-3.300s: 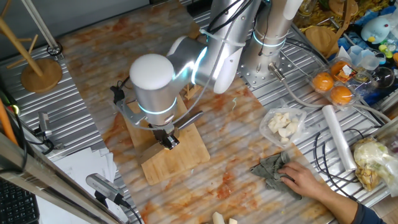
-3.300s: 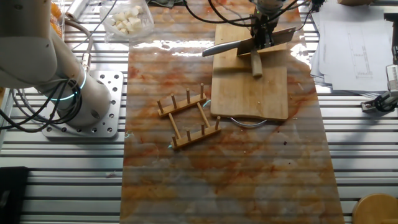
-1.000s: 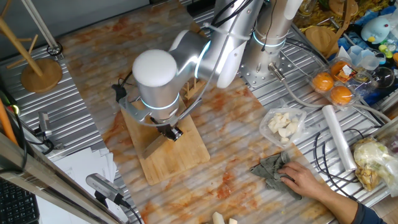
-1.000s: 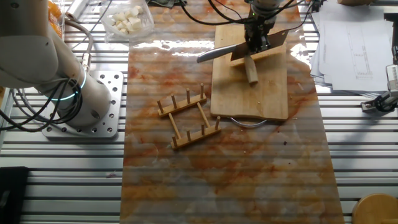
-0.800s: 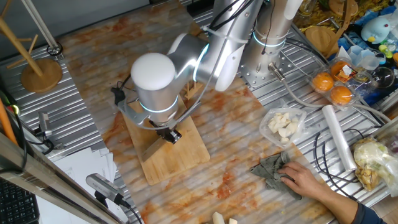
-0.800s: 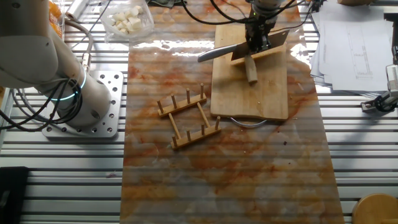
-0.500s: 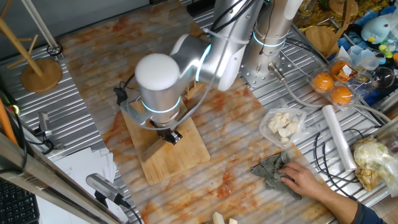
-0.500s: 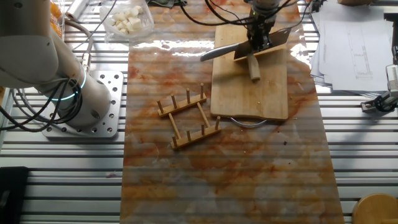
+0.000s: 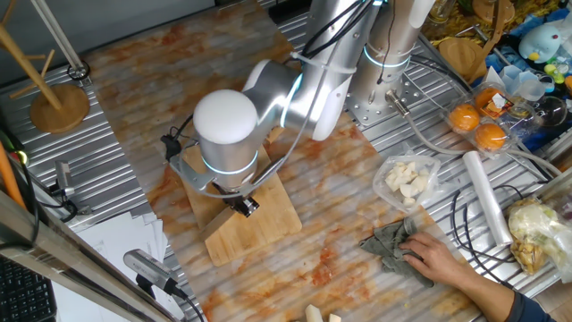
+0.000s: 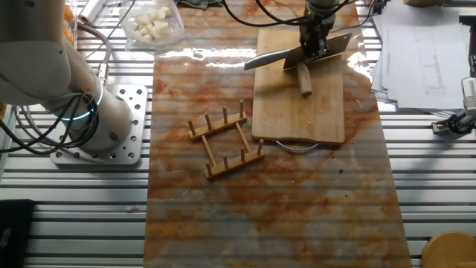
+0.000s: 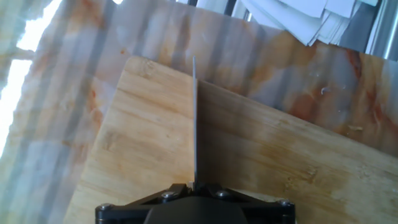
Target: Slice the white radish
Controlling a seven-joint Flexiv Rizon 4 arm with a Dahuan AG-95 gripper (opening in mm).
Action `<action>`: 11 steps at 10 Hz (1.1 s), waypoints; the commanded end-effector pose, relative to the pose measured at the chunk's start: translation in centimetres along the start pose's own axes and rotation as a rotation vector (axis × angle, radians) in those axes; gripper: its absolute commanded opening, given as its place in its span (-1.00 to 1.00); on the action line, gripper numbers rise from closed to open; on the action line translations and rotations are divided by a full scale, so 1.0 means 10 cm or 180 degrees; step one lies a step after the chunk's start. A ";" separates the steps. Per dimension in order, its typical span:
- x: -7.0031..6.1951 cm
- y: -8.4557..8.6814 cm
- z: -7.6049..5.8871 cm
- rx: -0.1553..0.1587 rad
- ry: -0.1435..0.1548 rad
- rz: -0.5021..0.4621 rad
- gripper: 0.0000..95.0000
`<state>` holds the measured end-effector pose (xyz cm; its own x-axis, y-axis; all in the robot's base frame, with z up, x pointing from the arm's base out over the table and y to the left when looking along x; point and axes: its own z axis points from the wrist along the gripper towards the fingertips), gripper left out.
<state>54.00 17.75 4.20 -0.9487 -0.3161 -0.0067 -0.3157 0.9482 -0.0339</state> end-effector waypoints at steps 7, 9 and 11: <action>-0.06 -0.01 -0.40 -0.0107 0.0161 0.0208 -1.00; 0.01 -0.14 -0.44 -0.0124 0.0168 0.0162 -1.00; 0.14 -0.22 -0.50 -0.0181 0.0169 0.0181 -1.00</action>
<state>52.87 15.02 9.29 -0.9632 -0.2648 0.0460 -0.2638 0.9642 0.0271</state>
